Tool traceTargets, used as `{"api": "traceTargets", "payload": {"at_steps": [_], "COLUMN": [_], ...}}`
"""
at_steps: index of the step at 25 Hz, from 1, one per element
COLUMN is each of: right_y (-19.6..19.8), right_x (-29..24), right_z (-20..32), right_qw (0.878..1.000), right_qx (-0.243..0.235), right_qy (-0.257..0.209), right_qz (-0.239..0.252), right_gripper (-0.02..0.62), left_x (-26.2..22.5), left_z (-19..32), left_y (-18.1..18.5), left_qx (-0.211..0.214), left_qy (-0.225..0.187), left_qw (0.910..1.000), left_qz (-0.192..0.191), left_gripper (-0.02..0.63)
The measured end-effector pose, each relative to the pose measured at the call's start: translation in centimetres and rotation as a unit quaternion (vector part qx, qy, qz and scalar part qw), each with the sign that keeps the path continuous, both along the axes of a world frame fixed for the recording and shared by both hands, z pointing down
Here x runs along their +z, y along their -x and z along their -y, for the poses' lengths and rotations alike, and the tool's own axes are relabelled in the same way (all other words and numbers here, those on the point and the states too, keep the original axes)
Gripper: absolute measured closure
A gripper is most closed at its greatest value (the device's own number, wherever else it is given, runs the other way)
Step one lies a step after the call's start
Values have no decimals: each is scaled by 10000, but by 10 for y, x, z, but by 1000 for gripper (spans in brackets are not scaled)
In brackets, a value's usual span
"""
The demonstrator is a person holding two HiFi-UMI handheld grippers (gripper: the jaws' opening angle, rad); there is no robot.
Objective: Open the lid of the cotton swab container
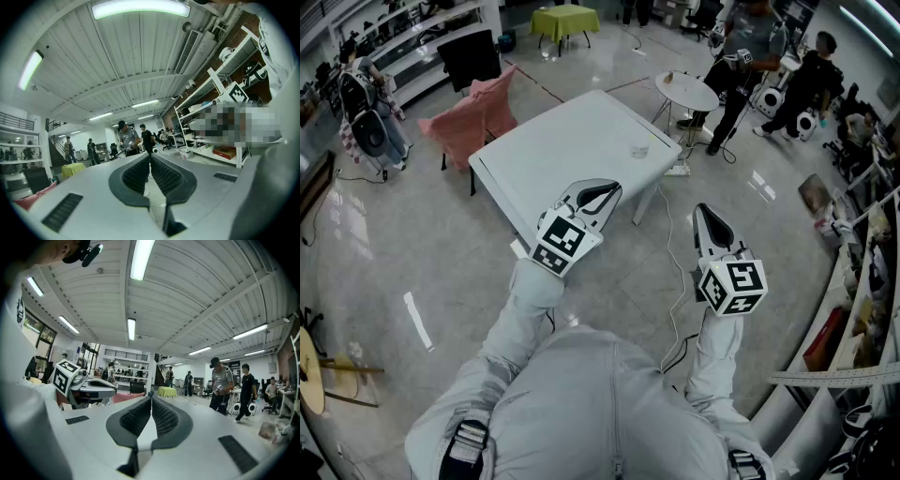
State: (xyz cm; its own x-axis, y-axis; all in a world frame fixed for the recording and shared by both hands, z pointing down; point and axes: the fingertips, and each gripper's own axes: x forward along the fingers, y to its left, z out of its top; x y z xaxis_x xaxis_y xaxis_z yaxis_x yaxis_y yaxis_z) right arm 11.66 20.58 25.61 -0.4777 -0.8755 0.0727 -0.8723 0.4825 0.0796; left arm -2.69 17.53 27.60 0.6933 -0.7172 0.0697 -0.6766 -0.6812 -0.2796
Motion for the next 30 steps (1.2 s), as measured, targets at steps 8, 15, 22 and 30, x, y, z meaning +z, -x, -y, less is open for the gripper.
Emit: {"api": "traceTargets", "payload": {"at_steps": [8,15,22,30], "right_y": [-11,-28,-52,-84], "right_x": [1,8,22,39], "right_z": [3,3,-9,-20], "right_qw": [10000,9999,9996,9989], "right_qx": [-30,-58,-161,-196], "right_qy": [59,129,156,337], "right_qz": [-57,83,153,246], "right_gripper": [557,557,557,557], "left_x": [2,9,24,39], "left_z": [1,0,-18,-34], "left_y": [-12,-25,-45,-67], "left_qx": [-3,-67,-219,-374], "left_qy": [73,155,284,455], "left_qw": [10000,9999,9993,9982], "left_qz": [-4,32,77,91], "left_gripper": [580,580,580,580]}}
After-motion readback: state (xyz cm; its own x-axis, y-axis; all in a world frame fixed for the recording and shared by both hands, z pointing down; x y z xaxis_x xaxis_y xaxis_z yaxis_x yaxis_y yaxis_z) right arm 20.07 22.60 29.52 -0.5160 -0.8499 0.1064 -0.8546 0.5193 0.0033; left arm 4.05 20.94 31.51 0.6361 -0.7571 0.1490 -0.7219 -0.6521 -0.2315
